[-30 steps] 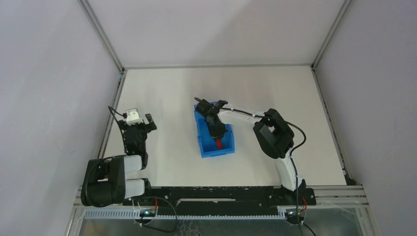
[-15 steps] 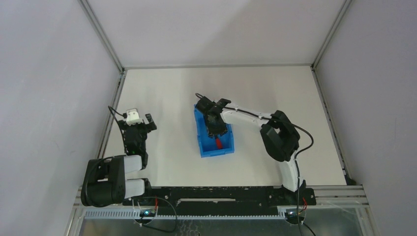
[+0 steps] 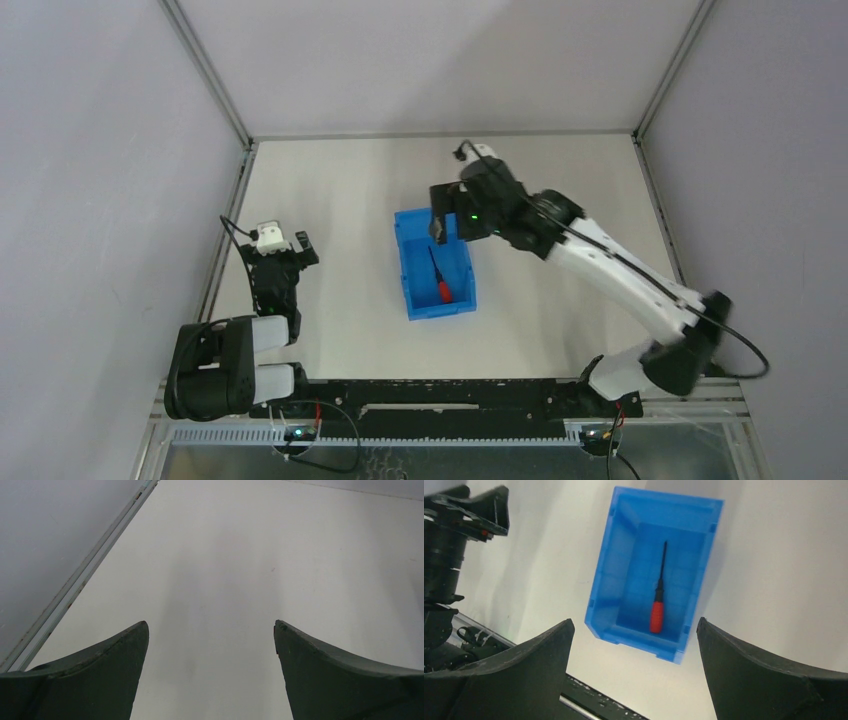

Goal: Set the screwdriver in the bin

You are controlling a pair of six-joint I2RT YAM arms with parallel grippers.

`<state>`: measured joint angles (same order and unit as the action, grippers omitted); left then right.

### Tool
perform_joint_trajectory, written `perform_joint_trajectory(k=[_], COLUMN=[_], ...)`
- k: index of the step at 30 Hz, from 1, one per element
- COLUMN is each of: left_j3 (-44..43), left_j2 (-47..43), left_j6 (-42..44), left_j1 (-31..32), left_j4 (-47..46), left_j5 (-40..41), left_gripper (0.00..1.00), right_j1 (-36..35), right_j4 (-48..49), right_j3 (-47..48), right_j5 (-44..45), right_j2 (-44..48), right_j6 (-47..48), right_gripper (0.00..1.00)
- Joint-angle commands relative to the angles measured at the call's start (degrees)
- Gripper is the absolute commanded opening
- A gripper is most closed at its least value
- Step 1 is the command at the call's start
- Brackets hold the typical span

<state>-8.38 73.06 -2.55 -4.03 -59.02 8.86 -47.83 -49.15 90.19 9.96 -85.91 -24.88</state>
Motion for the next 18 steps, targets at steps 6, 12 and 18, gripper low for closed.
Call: perform_joint_trajectory(k=[6, 12, 18], left_j3=[-2.4, -2.5, -2.5], left_j2=[-0.9, -1.0, -0.9], left_j6=[0.9, 0.8, 0.9], left_j1=[0.1, 0.1, 0.2], left_j4=[-2.0, -2.0, -2.0], left_j5=[0.5, 0.5, 0.5], left_gripper=[1.00, 1.00, 1.00], right_j1=[12.1, 20.7, 24.4], right_j4=[19.9, 31.1, 37.1], right_j3=[-29.4, -52.4, -67.2], right_j5=[3.0, 3.9, 4.0], right_j2=[30.8, 44.2, 52.1], right_j6=[6.7, 4.5, 0.0], right_gripper=[1.00, 1.00, 1.00])
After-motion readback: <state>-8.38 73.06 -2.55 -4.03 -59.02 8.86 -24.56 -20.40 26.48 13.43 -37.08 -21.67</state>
